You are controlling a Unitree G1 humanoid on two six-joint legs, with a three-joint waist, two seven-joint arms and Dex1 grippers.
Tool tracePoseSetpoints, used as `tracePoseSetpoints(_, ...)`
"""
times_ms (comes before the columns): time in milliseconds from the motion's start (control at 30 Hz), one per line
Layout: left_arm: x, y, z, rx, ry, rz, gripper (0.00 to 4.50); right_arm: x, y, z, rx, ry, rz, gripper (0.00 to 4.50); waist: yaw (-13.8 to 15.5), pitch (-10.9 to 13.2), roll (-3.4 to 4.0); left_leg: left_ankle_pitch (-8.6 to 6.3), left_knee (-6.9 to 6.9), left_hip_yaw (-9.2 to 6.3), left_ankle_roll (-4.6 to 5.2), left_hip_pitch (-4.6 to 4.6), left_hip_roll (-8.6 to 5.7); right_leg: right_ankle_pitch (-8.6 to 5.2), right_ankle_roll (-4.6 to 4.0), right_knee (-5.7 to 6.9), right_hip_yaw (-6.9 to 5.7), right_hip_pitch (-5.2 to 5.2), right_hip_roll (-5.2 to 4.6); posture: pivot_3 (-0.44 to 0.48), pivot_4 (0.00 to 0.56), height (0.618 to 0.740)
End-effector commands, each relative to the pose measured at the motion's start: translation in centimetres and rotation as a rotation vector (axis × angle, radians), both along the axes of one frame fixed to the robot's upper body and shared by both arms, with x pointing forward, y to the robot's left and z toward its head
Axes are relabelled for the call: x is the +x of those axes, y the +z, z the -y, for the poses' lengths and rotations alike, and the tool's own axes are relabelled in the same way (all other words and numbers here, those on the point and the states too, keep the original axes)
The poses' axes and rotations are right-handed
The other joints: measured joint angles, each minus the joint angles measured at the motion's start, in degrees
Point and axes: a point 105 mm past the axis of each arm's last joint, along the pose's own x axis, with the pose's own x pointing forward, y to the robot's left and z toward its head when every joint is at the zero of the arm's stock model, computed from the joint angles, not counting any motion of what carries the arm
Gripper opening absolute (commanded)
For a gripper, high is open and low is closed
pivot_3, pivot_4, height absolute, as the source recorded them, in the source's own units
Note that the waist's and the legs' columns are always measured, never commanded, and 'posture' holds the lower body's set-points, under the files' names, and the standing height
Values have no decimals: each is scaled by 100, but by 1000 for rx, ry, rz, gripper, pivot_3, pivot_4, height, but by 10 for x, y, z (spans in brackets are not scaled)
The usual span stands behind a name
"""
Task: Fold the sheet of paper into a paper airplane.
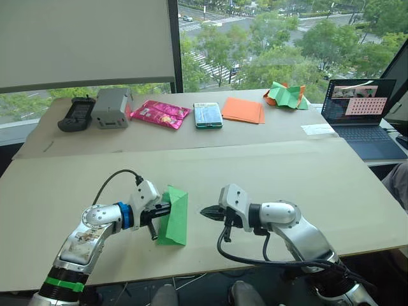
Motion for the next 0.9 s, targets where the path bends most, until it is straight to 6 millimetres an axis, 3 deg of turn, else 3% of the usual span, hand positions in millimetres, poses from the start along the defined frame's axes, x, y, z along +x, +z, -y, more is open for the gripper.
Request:
tracePoseSetpoints(33,2,5,14,-18,-39,26,0,3,29,-11,60,22,72,14,-5,-2,1,2,0,-6,3,-5,1,1,0,1,2,0,7,0,150,706)
tracePoseSetpoints(167,3,4,25,-33,-60,27,0,7,35,-26,47,57,101,14,-1,-4,4,4,-1,-16,7,-3,2,2,1,7,6,2,17,0,150,706)
tracePoseSetpoints(300,3,4,23,-29,-51,29,0,8,15,-25,-48,64,97,14,9,-5,6,5,1,-22,8,-5,3,2,0,8,9,0,23,0,150,706)
tracePoseSetpoints(400,0,2,13,-14,-27,22,0,8,-4,-16,-110,40,67,14,10,-5,6,5,5,-21,8,-7,2,2,0,2,12,-4,23,0,150,706)
tracePoseSetpoints(600,-8,-8,-11,27,36,-17,0,9,-23,-5,-149,-4,22,14,-6,-5,8,5,-1,-21,8,-9,4,2,0,9,14,0,25,0,150,706)
tracePoseSetpoints(900,-19,-43,-37,151,121,-63,0,14,-71,12,-274,-84,-10,14,13,-14,11,1,3,-19,1,2,5,1,-1,1,15,-10,25,0,150,706)
